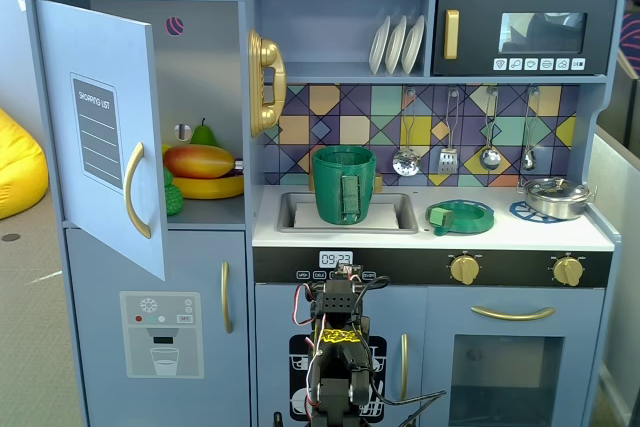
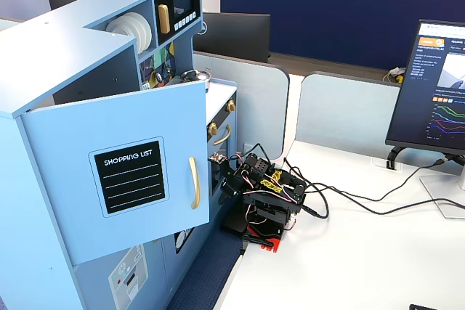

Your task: Close the left cabinet door

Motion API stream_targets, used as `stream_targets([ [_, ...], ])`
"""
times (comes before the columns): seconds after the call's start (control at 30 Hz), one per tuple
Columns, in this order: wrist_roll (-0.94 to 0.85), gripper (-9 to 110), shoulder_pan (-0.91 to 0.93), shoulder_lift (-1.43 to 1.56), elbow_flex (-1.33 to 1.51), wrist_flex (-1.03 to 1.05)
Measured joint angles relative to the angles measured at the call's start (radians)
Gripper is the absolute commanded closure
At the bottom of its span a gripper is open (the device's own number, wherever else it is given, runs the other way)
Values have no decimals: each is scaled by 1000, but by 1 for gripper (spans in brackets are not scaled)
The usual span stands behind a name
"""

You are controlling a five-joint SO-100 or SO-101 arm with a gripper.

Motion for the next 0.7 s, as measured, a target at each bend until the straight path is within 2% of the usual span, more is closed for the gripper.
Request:
stream_targets([
  [0.5, 0, 101, -11, 0, 0, 0],
  [0.6, 8, 101, -61, 0, 2, -9],
  [0.7, 91, 101, -163, -2, 18, -77],
])
